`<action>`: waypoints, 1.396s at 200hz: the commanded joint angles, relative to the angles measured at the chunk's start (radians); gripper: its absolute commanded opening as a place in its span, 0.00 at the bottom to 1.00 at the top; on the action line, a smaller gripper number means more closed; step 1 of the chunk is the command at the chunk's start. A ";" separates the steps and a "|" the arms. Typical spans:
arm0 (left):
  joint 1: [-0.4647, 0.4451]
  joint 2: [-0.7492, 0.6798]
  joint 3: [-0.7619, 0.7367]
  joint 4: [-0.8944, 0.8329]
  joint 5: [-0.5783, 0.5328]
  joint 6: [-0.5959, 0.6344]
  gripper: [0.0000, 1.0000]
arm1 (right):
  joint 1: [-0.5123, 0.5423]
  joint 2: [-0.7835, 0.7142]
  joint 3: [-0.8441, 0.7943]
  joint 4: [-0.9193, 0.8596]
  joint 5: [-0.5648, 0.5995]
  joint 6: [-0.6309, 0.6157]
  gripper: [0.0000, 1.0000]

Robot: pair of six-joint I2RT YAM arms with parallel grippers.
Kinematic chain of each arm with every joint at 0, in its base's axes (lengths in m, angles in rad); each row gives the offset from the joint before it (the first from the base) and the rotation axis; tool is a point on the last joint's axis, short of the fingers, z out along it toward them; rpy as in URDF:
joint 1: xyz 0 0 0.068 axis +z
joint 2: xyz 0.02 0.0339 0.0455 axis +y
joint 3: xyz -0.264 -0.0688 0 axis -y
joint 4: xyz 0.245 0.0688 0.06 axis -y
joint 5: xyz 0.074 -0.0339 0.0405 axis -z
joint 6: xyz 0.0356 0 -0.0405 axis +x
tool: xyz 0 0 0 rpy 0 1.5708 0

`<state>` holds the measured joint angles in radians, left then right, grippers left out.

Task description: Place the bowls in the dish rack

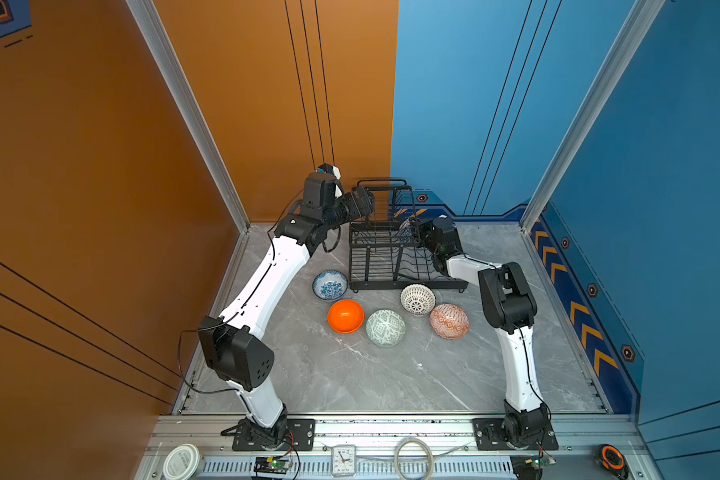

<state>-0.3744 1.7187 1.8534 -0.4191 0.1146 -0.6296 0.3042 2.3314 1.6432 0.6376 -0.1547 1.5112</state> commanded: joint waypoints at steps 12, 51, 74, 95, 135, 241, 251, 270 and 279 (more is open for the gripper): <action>-0.003 -0.001 -0.008 0.002 0.017 0.011 0.98 | 0.017 0.034 0.097 0.104 0.006 0.024 0.00; 0.003 0.002 -0.018 0.002 0.020 0.002 0.98 | 0.024 0.088 0.177 0.091 0.012 0.030 0.00; 0.003 0.005 -0.016 0.004 0.021 0.001 0.98 | 0.029 0.120 0.226 0.078 0.009 0.035 0.00; 0.005 0.009 -0.013 0.006 0.021 0.003 0.98 | 0.035 0.143 0.248 0.083 0.018 0.038 0.00; 0.006 0.013 -0.016 0.006 0.025 -0.001 0.98 | 0.041 0.169 0.261 0.124 0.017 0.033 0.00; 0.016 0.011 -0.055 0.018 0.041 -0.018 0.98 | 0.050 0.217 0.205 0.314 0.037 0.045 0.00; 0.016 0.010 -0.062 0.020 0.043 -0.021 0.98 | 0.050 0.217 0.194 0.335 0.039 0.047 0.00; 0.016 0.005 -0.077 0.020 0.047 -0.024 0.98 | 0.052 0.218 0.175 0.372 0.046 0.047 0.00; 0.017 0.002 -0.084 0.020 0.046 -0.026 0.98 | 0.052 0.224 0.167 0.393 0.053 0.052 0.00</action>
<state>-0.3668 1.7214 1.7985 -0.4118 0.1368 -0.6460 0.3492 2.5492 1.8267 0.8673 -0.1398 1.5528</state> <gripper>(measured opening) 0.979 0.090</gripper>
